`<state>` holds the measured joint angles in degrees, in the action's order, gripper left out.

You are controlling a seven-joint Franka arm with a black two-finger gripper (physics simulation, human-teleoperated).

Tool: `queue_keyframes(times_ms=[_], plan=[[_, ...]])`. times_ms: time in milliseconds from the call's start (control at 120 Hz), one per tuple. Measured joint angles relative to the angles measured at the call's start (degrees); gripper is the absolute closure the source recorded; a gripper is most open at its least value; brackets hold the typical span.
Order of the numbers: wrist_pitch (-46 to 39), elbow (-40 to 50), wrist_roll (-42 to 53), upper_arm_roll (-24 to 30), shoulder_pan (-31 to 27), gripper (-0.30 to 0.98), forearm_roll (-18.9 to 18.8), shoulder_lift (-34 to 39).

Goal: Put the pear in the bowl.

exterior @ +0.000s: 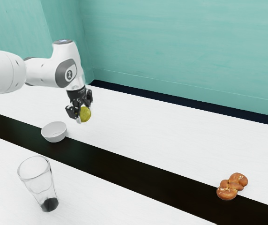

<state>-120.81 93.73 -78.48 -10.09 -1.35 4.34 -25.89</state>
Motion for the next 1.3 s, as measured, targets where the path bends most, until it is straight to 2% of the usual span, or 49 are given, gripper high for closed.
queue_keyframes(times_ms=[258, 575, 958, 1142, 1300], plan=[[1.3, -0.9, 4.3, -0.7, -6.9, 0.35, 0.3, -0.8], [0.8, 5.3, 8.5, -2.7, -7.4, 0.34, -0.2, 1.1], [1.2, -3.1, 11.4, -3.9, -8.2, 0.33, -0.2, -7.7], [1.1, -3.1, 12.4, -3.7, -8.3, 0.16, 0.3, -7.4], [1.9, -2.7, 13.0, -3.2, -8.2, 0.08, 0.3, -6.0]])
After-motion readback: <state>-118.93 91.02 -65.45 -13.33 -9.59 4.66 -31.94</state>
